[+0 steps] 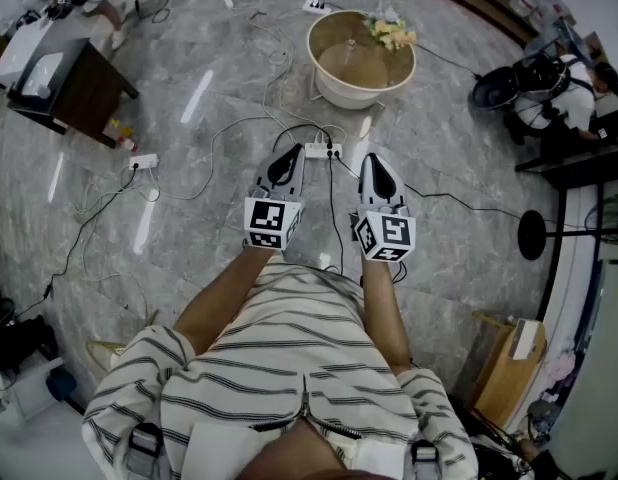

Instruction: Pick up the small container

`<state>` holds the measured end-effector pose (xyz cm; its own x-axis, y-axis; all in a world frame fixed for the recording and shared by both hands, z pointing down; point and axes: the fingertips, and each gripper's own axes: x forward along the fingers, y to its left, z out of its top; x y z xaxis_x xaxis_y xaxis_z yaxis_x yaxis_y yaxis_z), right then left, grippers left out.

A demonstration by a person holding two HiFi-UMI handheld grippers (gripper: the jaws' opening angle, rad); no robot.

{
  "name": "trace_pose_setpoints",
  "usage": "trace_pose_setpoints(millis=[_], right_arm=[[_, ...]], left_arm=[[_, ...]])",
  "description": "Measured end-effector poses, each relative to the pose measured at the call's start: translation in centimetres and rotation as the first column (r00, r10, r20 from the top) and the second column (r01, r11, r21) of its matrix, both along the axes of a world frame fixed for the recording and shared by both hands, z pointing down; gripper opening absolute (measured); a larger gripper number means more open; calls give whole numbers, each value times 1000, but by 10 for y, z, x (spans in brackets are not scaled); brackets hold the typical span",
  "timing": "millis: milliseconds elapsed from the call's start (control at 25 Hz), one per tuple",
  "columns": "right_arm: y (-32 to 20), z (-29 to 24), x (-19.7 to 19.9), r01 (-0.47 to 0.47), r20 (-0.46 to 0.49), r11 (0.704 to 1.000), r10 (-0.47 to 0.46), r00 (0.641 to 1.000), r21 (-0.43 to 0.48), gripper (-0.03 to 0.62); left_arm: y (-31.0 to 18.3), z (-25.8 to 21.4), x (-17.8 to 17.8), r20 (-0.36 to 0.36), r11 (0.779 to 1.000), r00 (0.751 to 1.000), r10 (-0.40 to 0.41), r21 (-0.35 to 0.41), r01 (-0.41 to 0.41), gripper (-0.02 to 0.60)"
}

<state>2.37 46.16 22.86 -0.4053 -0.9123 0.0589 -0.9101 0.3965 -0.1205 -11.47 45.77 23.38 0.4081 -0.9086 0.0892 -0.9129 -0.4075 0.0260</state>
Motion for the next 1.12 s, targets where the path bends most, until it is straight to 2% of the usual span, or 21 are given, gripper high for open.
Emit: trace_pose_setpoints(millis=[200,720,1120], right_arm=[[-6,-1,-17,10,50,1000,-10,999,5,8],[-5,-3,-63,-41,7,999,41,999,23,8],[-39,0,-72,-54,3,998,54,999,34,8]], left_arm=[[-8,2,-18,-5,1000,1000,2,-12,-2,-2],[-12,10,-56,-33,997,997,71,-18,-71,-2],[-48,13,-56,-8,994,994,111,-16,-111,-2]])
